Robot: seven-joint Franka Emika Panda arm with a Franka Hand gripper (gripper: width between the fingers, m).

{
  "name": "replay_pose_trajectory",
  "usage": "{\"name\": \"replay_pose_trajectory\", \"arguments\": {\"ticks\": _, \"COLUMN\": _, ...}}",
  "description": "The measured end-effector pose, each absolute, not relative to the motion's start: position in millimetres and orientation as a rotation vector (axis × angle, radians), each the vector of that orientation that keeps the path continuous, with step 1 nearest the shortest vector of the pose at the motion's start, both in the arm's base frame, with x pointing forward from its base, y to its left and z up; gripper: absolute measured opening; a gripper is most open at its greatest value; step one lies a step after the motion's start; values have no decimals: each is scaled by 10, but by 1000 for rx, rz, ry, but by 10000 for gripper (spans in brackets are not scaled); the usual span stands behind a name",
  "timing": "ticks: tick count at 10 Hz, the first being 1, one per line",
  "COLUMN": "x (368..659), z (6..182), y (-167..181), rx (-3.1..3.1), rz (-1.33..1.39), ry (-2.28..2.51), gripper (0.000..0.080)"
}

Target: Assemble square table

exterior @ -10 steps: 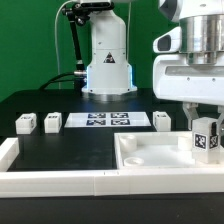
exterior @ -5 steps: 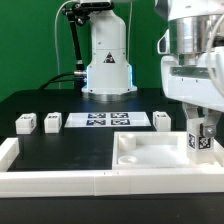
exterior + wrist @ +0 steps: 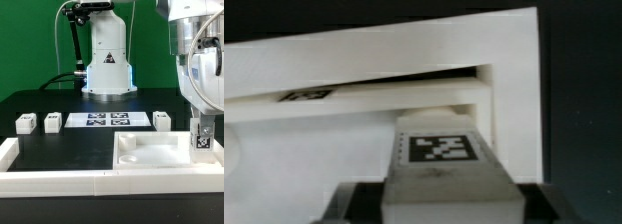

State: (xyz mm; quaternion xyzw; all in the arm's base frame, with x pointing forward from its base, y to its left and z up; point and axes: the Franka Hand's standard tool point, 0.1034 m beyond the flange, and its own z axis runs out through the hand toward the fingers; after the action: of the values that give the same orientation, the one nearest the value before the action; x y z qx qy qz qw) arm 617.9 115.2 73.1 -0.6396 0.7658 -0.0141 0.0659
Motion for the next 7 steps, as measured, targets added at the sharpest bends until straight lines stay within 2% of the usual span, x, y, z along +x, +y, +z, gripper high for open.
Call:
{"name": "replay_pose_trajectory", "arguments": {"ticks": 3, "x": 6175, "z": 730, "y": 1172, "rx": -1757, "rz": -22, "ry": 2438, "gripper": 292}}
{"name": "replay_pose_trajectory", "arguments": {"ticks": 4, "x": 6173, "z": 729, "y": 1180, "rx": -1759, "rz": -20, "ry": 2435, "gripper": 394}}
{"name": "replay_pose_trajectory", "arguments": {"ticks": 5, "x": 6173, "z": 729, "y": 1179, "rx": -1778, "rz": -21, "ry": 2421, "gripper": 533}}
{"name": "replay_pose_trajectory", "arguments": {"ticks": 6, "x": 6173, "z": 729, "y": 1179, "rx": -1845, "rz": -27, "ry": 2371, "gripper": 613}}
{"name": "replay_pose_trajectory", "arguments": {"ticks": 7, "x": 6172, "z": 728, "y": 1178, "rx": -1920, "rz": -34, "ry": 2312, "gripper": 613}}
